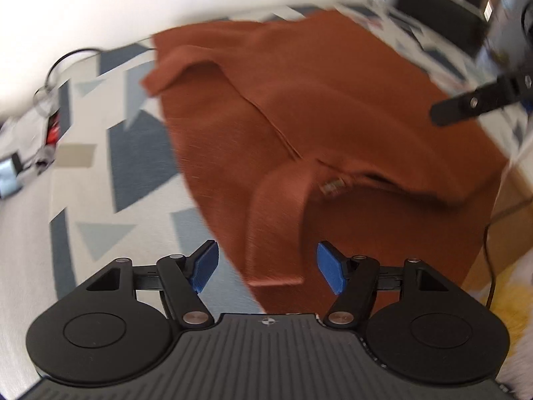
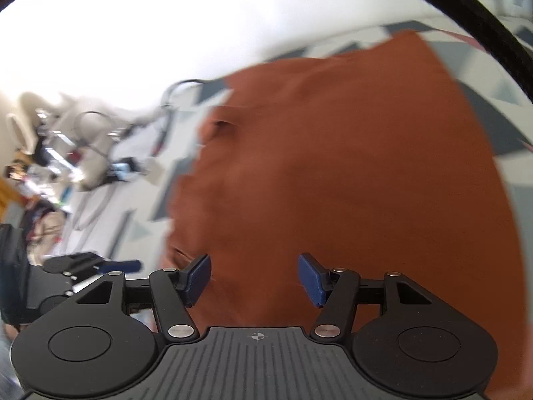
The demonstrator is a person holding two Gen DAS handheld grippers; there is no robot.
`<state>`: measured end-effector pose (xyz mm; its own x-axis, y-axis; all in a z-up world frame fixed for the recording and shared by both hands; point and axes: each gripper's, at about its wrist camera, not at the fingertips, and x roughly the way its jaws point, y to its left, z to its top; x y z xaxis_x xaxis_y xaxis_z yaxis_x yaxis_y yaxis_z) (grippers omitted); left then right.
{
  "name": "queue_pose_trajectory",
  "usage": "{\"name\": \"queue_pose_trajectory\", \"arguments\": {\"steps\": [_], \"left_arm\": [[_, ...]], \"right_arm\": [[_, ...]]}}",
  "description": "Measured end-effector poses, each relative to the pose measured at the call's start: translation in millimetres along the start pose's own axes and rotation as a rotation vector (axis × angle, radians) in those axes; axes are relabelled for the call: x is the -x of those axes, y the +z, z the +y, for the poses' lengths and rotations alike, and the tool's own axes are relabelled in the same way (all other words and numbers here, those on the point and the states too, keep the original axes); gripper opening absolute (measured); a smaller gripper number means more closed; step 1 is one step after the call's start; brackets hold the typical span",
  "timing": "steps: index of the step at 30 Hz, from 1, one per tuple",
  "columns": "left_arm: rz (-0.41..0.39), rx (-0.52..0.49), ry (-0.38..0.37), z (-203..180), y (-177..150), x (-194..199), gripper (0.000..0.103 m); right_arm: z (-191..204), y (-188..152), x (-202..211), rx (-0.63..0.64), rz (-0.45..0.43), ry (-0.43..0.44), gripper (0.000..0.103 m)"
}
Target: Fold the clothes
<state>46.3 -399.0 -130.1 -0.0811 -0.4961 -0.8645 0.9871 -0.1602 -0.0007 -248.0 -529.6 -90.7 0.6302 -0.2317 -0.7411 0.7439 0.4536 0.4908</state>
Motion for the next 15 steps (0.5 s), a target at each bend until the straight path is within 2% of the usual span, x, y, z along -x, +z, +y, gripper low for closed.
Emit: {"name": "queue_pose_trajectory", "arguments": {"steps": [2,3,4,6,8,12,15], "left_arm": [[0.006,-0.008,0.016,-2.6,1.1,-1.3,0.067],[0.009,-0.013,0.024,-3.8,1.7,-2.0,0.055],[0.012,-0.017,0.032,-5.1,2.3,-2.7,0.026],[0.017,-0.025,0.049,-7.7,3.4,-4.0,0.014],[0.023,-0.034,0.065,-10.2,4.5,-5.4,0.01],[-0.042,0.007,0.094,-0.2,2.0,27.9,0.009],[-0.028,0.049,0.015,9.6,-3.1,41.4,0.009]], "right_arm": [[-11.0,-12.6,1.9,-0.002,-0.004,-0.053,0.055],[-14.6,-18.6,1.3,0.003,-0.007,-0.075,0.055],[-18.3,-24.5,0.6,0.009,-0.011,-0.098,0.055],[-21.9,-33.6,-4.3,0.028,-0.012,-0.135,0.055],[-21.2,-40.1,-8.1,0.039,-0.011,-0.156,0.055],[-20.6,-46.3,-6.0,0.047,-0.033,-0.158,0.055],[-19.4,-48.3,-5.4,0.031,-0.046,-0.155,0.056]]}}
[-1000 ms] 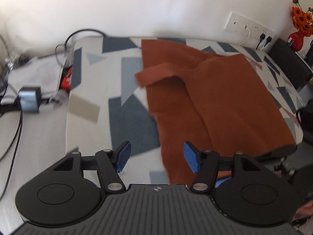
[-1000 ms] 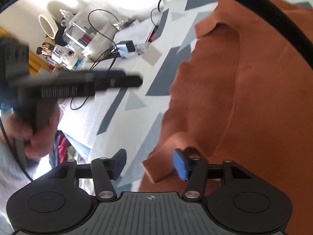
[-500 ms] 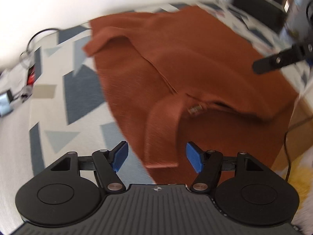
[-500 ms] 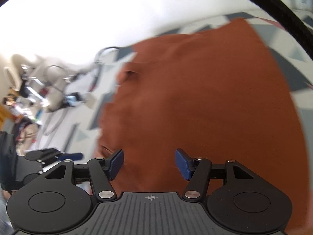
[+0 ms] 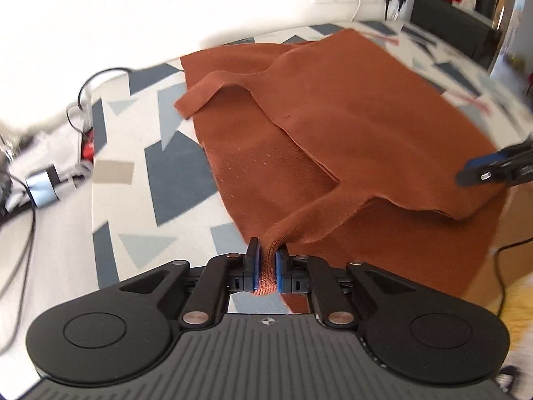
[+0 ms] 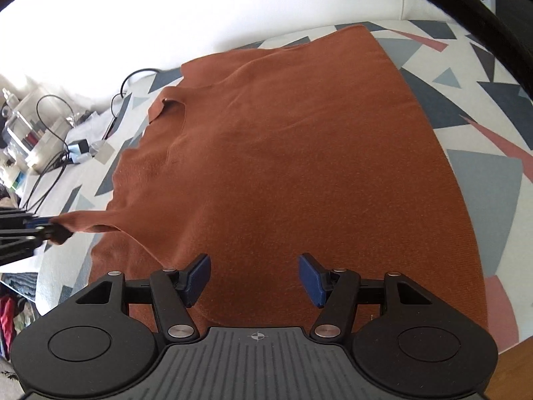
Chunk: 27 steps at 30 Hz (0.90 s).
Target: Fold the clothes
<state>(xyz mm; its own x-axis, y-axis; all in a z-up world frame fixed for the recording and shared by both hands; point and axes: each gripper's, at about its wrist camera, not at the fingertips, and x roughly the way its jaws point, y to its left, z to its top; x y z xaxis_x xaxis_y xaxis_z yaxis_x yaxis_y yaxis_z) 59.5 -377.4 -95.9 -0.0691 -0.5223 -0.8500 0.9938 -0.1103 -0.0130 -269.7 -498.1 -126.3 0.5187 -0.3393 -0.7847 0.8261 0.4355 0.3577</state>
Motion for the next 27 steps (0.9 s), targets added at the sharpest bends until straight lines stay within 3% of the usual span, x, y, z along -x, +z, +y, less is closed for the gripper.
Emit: {"name": "queue_pose_trajectory", "arguments": {"steps": [5,8,10,11,14,22,27], "left_arm": [[0.149,0.017,-0.043,1.1,-19.1,-36.0,0.01],[0.191,0.114,-0.03,10.1,-17.4,-48.9,0.021],[0.166,0.148,-0.002,15.3,-12.7,-40.0,0.065],[0.151,0.163,0.013,17.7,-10.4,-34.9,0.071],[0.084,0.178,0.021,20.1,-6.4,-20.4,0.072],[0.027,0.245,0.014,16.0,8.1,-23.7,0.072],[0.01,0.235,-0.062,11.7,27.8,-37.6,0.072]], "right_arm": [[0.7,1.7,-7.0,-0.018,0.027,0.006,0.056],[4.9,4.7,-11.2,-0.01,0.042,-0.005,0.056],[8.0,6.9,-12.0,-0.002,0.039,-0.024,0.056],[9.4,7.6,-12.0,-0.001,0.032,-0.036,0.059],[7.7,9.7,-8.4,-0.022,-0.009,-0.065,0.06],[-17.4,14.5,10.7,-0.068,-0.083,-0.146,0.06],[-34.4,3.2,21.5,-0.089,-0.083,-0.221,0.06]]}}
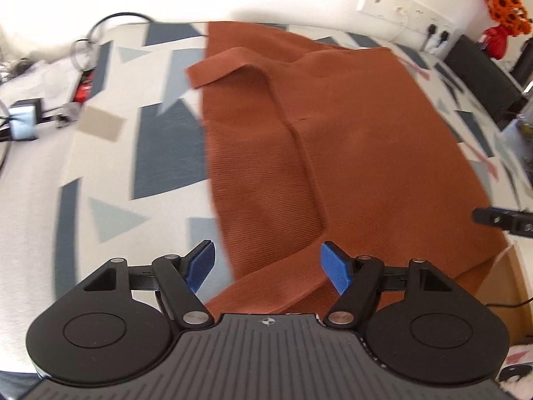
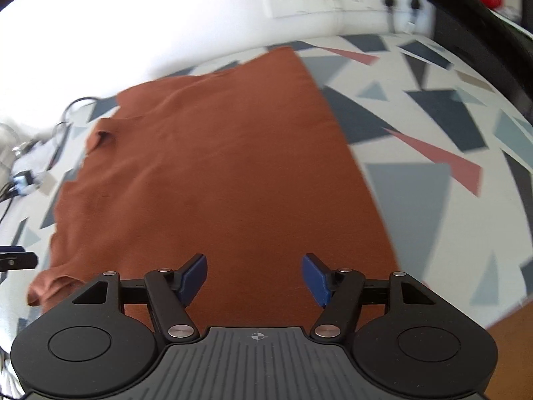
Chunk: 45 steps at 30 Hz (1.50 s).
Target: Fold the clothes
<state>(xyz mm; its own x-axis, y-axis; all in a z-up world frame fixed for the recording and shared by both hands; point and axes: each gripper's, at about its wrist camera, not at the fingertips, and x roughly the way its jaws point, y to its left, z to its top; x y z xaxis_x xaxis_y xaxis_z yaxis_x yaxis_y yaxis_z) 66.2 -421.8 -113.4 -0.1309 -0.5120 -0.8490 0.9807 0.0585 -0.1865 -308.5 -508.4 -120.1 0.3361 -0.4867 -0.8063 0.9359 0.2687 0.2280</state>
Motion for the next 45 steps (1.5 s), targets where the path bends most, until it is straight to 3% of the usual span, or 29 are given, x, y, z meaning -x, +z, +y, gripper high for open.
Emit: {"name": "queue_pose_trajectory", "arguments": {"steps": [6,9,14,16,18,20,23,26,31,33,37,39,45], "left_arm": [[0.021,-0.075,-0.019,-27.1,8.4,-19.4,0.072],[0.014,-0.077,-0.034,-32.7,16.6,-25.1,0.072],[-0.082,0.067,-0.028,-9.2,47.1,-33.8,0.072],[-0.129,0.065,0.045,-6.6,65.4,-42.3,0.072],[-0.179,0.0,0.104,-8.6,84.6,-51.5,0.072],[-0.211,-0.004,0.057,-2.9,101.3,-60.9,0.072],[-0.204,0.12,-0.081,17.8,122.8,-78.1,0.072],[-0.177,0.196,-0.135,28.1,136.4,-98.5,0.072],[-0.177,0.215,-0.063,35.1,150.6,-121.7,0.072],[-0.204,0.208,0.008,37.9,157.7,-120.3,0.072],[-0.422,0.236,0.13,51.3,163.8,-80.9,0.072],[-0.465,0.251,0.155,59.0,166.5,-66.3,0.072],[-0.305,0.233,-0.044,51.6,154.2,-75.9,0.072]], "right_arm": [[-39.2,-8.3,-1.4,-0.144,-0.001,-0.135,0.058],[-50.2,-9.9,-1.7,-0.187,0.001,-0.129,0.056],[-40.7,-6.4,0.7,-0.161,-0.048,-0.105,0.057],[-30.9,-1.1,0.3,-0.131,-0.067,-0.064,0.059],[-18.9,6.9,-3.3,-0.089,-0.08,-0.038,0.06],[-9.1,16.1,-10.7,-0.066,-0.086,-0.018,0.06],[4.8,29.2,-21.9,-0.04,-0.094,0.007,0.06],[15.9,41.0,-32.8,-0.034,-0.102,0.022,0.06],[21.5,57.5,-51.1,-0.042,-0.09,0.051,0.06],[21.7,62.6,-58.1,-0.04,-0.079,0.054,0.06],[20.9,72.1,-70.6,-0.043,-0.058,0.069,0.06],[22.3,75.3,-75.3,-0.038,-0.052,0.079,0.06],[28.5,81.6,-87.7,-0.03,-0.035,0.093,0.06]]}}
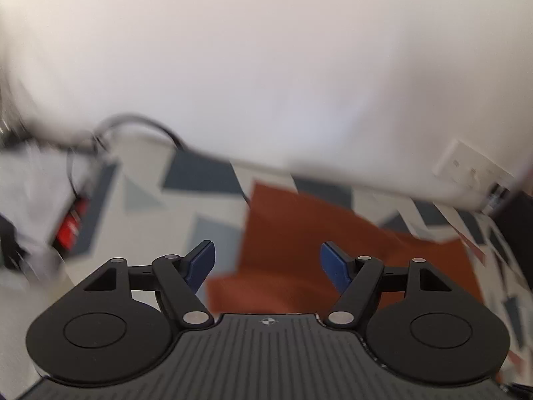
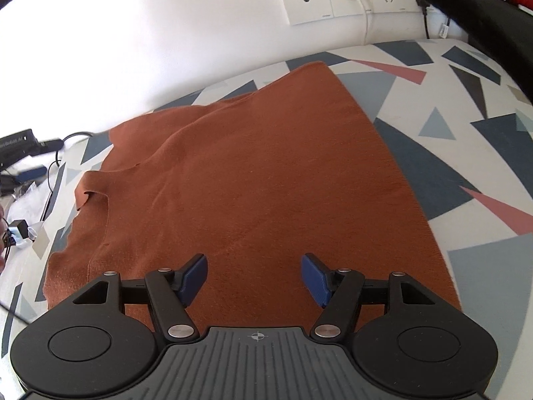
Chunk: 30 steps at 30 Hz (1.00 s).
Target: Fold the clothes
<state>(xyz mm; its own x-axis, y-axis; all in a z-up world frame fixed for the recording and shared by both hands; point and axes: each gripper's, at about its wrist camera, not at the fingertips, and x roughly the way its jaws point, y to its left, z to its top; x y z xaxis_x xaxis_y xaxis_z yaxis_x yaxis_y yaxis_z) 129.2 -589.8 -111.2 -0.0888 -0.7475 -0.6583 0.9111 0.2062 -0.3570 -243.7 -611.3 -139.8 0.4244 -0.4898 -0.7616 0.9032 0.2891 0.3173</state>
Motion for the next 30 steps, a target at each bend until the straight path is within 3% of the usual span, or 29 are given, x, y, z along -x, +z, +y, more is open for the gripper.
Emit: {"name": "queue_pose_trajectory", "arguments": {"steps": [3,5,9,13,17,19,23,28,30], "left_arm": [[0.083,-0.03,-0.067,-7.1,-11.3,-7.0,0.072],[0.102,-0.084,-0.055,-16.7,-20.8,-18.9,0.072],[0.12,-0.049,-0.028,-17.4,-30.0,-43.8,0.072],[0.014,0.046,0.058,-5.2,-16.0,-44.5,0.072],[-0.185,0.033,0.167,1.1,-0.3,-12.1,0.072],[-0.237,0.017,0.213,4.3,6.4,2.2,0.074],[-0.219,-0.026,0.184,3.4,7.5,12.5,0.075],[-0.089,-0.187,0.041,-27.6,-8.9,-5.7,0.076],[-0.079,-0.241,0.047,-37.4,-16.9,-12.3,0.076]], "right_arm": [[2.7,1.6,-1.6,0.014,-0.001,0.011,0.06],[3.8,1.7,-2.8,0.025,0.001,0.009,0.06],[3.4,1.3,-5.1,0.02,0.003,-0.001,0.06],[3.8,-1.2,-4.1,0.026,0.007,-0.009,0.06],[3.1,-1.4,-3.6,0.02,0.009,-0.009,0.06],[3.3,-1.4,-3.7,0.017,0.008,-0.007,0.06],[4.7,-1.8,-4.1,0.021,0.009,-0.003,0.061],[5.6,-0.4,-4.9,0.025,0.011,-0.003,0.061],[6.7,-0.1,-4.6,0.029,0.012,-0.004,0.061]]}}
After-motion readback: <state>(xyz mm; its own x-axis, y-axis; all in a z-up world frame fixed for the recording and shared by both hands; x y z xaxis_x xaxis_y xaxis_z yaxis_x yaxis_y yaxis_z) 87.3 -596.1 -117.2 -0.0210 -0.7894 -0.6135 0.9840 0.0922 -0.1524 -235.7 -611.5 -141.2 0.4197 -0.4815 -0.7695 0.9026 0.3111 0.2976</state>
